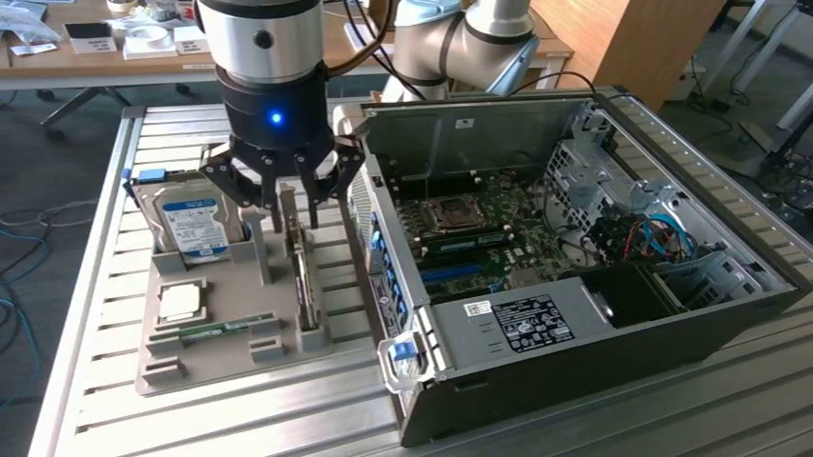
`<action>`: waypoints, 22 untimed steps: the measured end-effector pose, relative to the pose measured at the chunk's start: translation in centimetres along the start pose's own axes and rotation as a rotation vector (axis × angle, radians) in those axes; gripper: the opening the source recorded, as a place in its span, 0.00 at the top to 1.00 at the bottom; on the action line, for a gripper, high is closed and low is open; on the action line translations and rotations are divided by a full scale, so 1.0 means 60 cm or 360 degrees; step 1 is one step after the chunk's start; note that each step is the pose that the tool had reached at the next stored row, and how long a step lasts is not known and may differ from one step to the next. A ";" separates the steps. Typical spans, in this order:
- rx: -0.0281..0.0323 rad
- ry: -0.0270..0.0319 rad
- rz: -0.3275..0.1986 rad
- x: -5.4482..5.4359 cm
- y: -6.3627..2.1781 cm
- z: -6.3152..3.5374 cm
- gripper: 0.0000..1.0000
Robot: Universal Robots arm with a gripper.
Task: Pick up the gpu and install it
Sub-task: 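Pick up the gpu and move the gpu toward the slot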
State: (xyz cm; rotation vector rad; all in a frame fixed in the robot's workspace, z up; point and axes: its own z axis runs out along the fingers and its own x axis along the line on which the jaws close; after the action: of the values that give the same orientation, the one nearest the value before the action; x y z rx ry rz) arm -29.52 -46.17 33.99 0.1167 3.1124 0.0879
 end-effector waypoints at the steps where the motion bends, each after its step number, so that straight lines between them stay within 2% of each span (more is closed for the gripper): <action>1: -0.00031 0.00003 0.0000 0.000 0.000 0.002 0.58; 4: -0.00085 0.00007 0.0000 0.003 -0.001 0.008 0.58; 13: -0.00091 0.00007 0.0000 0.006 -0.002 0.025 0.58; 22: -0.00092 0.00007 0.0000 0.007 -0.003 0.052 0.58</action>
State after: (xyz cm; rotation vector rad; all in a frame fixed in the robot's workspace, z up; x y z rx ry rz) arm -29.87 -46.17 30.86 0.1163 3.1123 0.0969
